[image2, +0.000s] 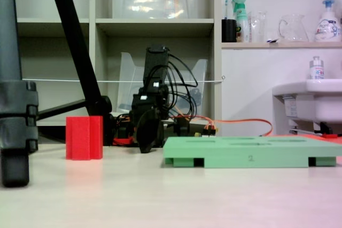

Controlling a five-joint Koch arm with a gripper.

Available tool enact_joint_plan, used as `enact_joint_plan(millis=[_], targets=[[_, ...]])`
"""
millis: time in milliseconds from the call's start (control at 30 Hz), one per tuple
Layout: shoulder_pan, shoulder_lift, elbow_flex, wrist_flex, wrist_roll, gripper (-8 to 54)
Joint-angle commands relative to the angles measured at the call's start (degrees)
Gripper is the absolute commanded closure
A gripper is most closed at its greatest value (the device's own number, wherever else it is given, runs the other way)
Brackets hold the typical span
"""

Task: Put the cross columnar block into the corresponding hole

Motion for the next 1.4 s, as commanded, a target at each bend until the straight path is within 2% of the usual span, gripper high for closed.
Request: enact_joint_plan(millis=[0,400,467,600,667,800,967,1100,1167,1267,1333,1367], targets=[[0.8,4.5,4.0,2.3,0.5,11.6],[0.6,4.5,4.0,2.1,1.0,11.0],[0.7,4.5,4.0,1.7,11.9,10.7],[4.2,4.5,1.0,-15.4,51.1,12.5],[4.9,4.6,-6.6,-7.3,59.7,12.5],[5.0,4.0,-35.3,37.5,75.5,12.6],[6.1,1.2,-55.6,61.0,77.8,15.9],[11.3,-12.2,-78.5,85.3,70.0,14.9],[13.8,-22.0,-91.4,95.1,65.5,6.2],[16.2,-26.6,-94.1,95.2,64.0,0.7],[16.3,-30.2,-94.8,95.2,63.8,-7.0],[16.7,-32.3,-95.2,95.0,63.8,-7.0]])
